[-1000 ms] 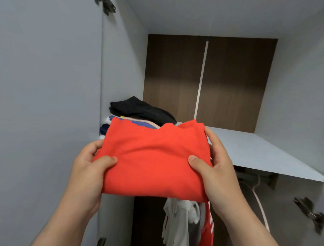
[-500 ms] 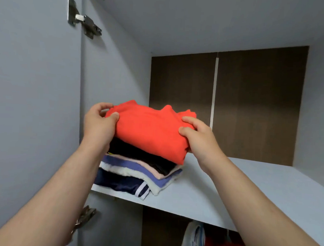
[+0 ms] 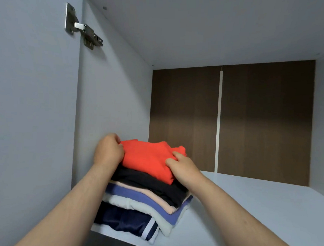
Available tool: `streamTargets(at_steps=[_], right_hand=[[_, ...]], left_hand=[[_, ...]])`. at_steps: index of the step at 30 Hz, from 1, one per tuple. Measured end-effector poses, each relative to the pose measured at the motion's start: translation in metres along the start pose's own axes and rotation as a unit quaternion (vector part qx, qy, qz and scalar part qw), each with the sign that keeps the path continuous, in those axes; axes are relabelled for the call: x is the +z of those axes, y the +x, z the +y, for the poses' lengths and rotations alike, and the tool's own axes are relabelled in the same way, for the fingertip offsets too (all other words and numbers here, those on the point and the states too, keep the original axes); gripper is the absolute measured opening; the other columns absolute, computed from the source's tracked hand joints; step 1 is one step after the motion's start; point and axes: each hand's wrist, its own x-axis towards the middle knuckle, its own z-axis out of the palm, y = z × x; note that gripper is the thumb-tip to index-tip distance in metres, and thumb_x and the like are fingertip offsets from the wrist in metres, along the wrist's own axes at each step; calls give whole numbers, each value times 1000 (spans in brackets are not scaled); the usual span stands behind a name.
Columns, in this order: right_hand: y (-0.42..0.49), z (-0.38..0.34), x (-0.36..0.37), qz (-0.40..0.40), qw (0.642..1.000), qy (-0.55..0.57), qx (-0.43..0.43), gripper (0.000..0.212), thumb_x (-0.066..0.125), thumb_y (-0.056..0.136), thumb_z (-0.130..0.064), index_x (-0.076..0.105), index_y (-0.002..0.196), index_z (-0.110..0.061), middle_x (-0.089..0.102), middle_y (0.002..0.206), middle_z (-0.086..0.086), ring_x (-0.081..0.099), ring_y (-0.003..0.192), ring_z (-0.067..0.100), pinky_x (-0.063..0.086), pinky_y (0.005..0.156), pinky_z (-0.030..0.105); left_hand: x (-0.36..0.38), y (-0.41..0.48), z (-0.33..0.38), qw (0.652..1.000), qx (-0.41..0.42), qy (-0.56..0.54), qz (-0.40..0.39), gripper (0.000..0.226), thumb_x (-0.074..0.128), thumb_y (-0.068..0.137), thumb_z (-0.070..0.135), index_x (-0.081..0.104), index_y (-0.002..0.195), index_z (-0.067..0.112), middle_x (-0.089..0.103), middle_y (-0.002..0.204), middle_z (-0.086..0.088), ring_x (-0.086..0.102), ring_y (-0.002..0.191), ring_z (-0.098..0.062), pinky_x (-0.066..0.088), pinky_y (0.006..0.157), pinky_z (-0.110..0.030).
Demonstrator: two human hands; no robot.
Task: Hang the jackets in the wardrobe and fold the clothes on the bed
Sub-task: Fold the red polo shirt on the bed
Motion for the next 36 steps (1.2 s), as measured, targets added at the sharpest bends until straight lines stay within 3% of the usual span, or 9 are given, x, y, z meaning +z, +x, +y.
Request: streamTargets(at_steps=[2, 4, 8, 11, 16, 23, 29, 32, 36], right_hand=[[2, -8, -10, 58, 993, -98, -13, 68, 43, 82, -58, 40, 146, -37, 25, 158, 18, 27, 141, 37, 28, 110, 41], [7, -17, -24, 93, 992, -77, -36, 78, 39, 77, -71, 36, 149, -41, 12, 165, 13, 14, 149, 34, 19, 117, 44], [9, -17, -10, -17, 987, -148, -59, 70, 40, 92, -69, 37, 152, -33, 27, 162, 11, 20, 149, 30, 18, 119, 39], [5, -3, 17, -38, 984, -158, -70, 74, 37, 92, -69, 29, 154, -29, 30, 160, 8, 24, 147, 27, 23, 119, 41], [7, 5, 24, -69, 983, -164, -45, 92, 30, 77, -82, 19, 156, -36, 28, 160, 3, 30, 145, 23, 29, 116, 42], [-1, 9, 22, -37, 991, -117, -56, 77, 36, 87, -76, 26, 154, -37, 33, 157, -3, 35, 141, 17, 29, 108, 30], [-30, 31, 5, -43, 993, -92, -67, 67, 30, 99, -63, 15, 158, -34, 15, 164, -15, 13, 148, 1, 10, 115, 20], [-57, 42, -5, -44, 993, -66, -84, 57, 39, 103, -50, 23, 156, -38, 31, 159, -16, 28, 145, 2, 21, 120, 28], [-94, 46, -17, 8, 992, -70, -100, 47, 51, 98, -37, 38, 125, -73, 45, 127, -49, 40, 124, -20, 35, 102, 10]], left_hand=[[-7, 3, 13, 991, 111, 68, 27, 19, 65, 85, 13, 72, 103, 13, 69, 109, -14, 63, 103, -36, 47, 87, -40], [-14, 9, 36, 980, 192, 7, -50, 18, 65, 89, 23, 72, 105, 20, 69, 117, -4, 61, 112, -27, 44, 96, -36], [-3, 16, 56, 912, 168, -9, -373, 43, 57, 95, 48, 62, 132, 27, 58, 140, 6, 51, 129, -13, 33, 110, -27], [14, 12, 31, 884, 137, 42, -446, 55, 42, 91, 70, 53, 138, 45, 50, 148, 9, 41, 138, -14, 25, 115, -30], [26, 11, 8, 891, 79, 20, -447, 95, 37, 54, 92, 52, 137, 49, 46, 150, 11, 42, 137, -15, 25, 118, -36], [25, 5, 10, 910, 101, 20, -402, 85, 38, 63, 86, 54, 136, 46, 47, 150, 11, 41, 138, -14, 27, 116, -35], [22, -16, -7, 965, 178, -59, -182, 31, 52, 90, 55, 73, 106, 38, 71, 113, 17, 64, 109, -13, 47, 90, -31], [16, -34, -17, 962, 213, -98, -139, 31, 52, 93, 48, 75, 107, 31, 72, 114, 13, 64, 110, -14, 45, 93, -30], [2, -51, -12, 949, 254, -150, -111, 38, 48, 93, 46, 74, 106, 22, 71, 108, 9, 61, 108, -14, 39, 91, -25]])
